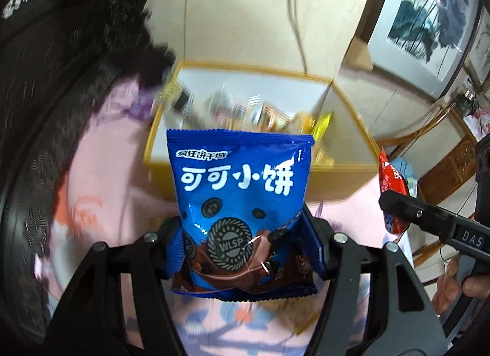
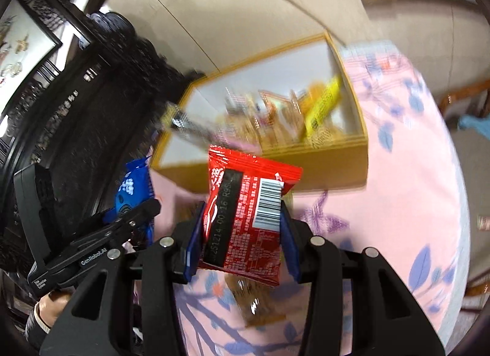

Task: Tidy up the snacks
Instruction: 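Carry the red packet and blue cookie bag into the yellow box and open both tools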

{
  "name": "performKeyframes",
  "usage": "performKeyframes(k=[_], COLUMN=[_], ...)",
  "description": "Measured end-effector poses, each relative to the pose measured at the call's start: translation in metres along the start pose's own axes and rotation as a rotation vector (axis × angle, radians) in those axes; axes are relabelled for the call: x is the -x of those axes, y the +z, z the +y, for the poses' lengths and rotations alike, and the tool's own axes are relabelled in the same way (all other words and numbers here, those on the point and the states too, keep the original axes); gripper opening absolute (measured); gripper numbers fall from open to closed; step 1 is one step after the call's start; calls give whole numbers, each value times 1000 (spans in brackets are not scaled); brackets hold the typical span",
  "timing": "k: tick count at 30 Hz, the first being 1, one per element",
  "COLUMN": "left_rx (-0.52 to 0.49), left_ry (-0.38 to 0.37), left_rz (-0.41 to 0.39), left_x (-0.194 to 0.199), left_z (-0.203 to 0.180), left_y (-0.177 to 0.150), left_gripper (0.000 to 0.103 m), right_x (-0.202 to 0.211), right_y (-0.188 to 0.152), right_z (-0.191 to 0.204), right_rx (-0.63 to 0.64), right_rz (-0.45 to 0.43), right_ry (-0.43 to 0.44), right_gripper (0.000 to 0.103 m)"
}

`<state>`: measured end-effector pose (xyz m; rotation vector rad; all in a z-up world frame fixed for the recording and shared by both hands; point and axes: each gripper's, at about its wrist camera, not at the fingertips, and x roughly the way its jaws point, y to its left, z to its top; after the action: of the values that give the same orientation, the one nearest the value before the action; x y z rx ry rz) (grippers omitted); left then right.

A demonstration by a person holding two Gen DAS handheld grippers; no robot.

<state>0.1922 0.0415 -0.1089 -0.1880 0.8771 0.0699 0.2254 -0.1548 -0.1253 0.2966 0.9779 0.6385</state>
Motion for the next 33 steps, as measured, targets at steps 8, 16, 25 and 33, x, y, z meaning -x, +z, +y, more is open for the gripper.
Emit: performKeyframes(k=[8, 16, 25, 33], left_rx=[-47, -58, -68, -45], left_ry=[-1, 17, 110, 114], left_rz=[-100, -110, -148, -119], left_x=[0, -33, -33, -26], left_z=[-16, -20, -23, -18], left_y=[73, 119, 128, 113], left_gripper=[64, 66, 101, 101], right_x=[5, -15, -10, -9], right_y=[66, 105, 110, 95], right_z=[12, 8, 21, 24], right_rx=[82, 125, 204, 180], right_rz=[-108, -126, -212, -182], right_ry=[-30, -65, -140, -113], right_gripper=[45, 45, 78, 78])
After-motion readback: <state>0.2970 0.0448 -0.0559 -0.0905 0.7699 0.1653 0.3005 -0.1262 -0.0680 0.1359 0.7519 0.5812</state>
